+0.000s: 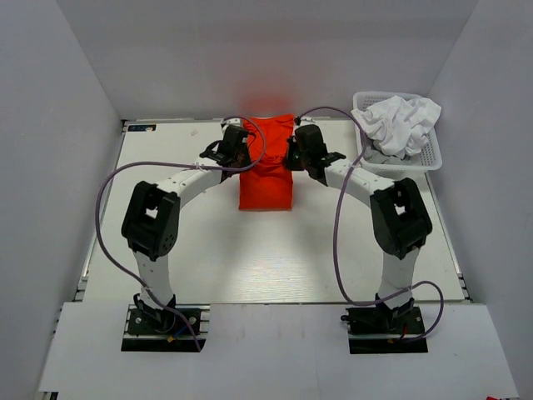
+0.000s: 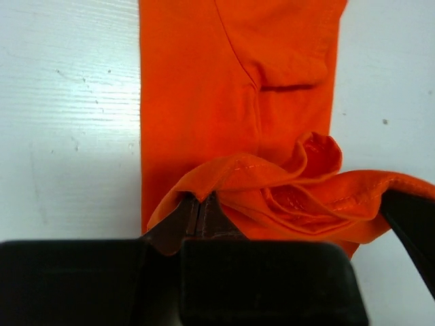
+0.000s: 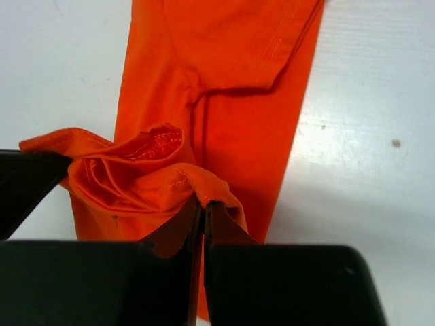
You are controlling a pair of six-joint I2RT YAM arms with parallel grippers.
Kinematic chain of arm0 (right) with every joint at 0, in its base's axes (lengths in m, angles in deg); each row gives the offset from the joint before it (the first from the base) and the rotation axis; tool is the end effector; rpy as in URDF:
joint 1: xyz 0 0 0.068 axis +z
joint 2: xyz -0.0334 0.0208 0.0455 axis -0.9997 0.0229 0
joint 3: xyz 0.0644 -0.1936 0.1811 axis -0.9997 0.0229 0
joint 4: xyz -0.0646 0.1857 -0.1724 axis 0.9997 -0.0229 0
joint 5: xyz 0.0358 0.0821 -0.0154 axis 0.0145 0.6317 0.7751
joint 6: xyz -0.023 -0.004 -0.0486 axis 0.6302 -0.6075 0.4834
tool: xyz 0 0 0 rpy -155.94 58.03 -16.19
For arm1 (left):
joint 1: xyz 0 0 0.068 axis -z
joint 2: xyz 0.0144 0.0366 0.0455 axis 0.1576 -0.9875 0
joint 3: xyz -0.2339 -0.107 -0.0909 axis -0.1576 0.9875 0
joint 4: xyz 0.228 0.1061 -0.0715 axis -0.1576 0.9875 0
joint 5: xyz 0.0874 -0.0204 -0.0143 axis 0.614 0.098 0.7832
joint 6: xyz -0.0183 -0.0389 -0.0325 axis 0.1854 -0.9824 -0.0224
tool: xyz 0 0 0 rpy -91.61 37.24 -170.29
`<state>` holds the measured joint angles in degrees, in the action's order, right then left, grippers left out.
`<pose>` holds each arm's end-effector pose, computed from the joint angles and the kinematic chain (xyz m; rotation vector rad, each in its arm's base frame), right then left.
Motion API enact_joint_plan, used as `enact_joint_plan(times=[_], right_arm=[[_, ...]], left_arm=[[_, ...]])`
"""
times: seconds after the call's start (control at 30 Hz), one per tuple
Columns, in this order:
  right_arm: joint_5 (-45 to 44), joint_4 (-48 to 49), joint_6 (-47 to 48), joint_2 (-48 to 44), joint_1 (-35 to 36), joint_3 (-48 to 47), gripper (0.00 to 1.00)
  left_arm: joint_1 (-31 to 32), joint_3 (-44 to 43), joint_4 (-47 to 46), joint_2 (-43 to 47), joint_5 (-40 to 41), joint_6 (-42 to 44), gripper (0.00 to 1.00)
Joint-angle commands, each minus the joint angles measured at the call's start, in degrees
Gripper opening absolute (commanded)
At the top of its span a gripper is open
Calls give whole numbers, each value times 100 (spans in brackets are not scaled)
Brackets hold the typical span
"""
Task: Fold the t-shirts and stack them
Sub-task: Fold the folded rectangular tshirt in 1/3 of the way
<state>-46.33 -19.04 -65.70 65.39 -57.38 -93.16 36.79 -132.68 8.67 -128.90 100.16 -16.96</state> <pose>0.3798 0.2265 0.2413 -0.0747 2.1318 0.4604 0.3841 -0.1934 0.2334 -0.1791 2.3150 -0.2766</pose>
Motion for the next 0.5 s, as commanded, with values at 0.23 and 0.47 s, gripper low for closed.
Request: enact_joint_plan(times=[0.23,0.47], right_arm=[[966,620,9,1503,-371,-1398,0],[1353,225,-114,2172,-626,-2470,40]], left_arm=[[-408,-909,-643,-954,-379,298,0],[-671,-1560,-441,-1447,-536,404,75]])
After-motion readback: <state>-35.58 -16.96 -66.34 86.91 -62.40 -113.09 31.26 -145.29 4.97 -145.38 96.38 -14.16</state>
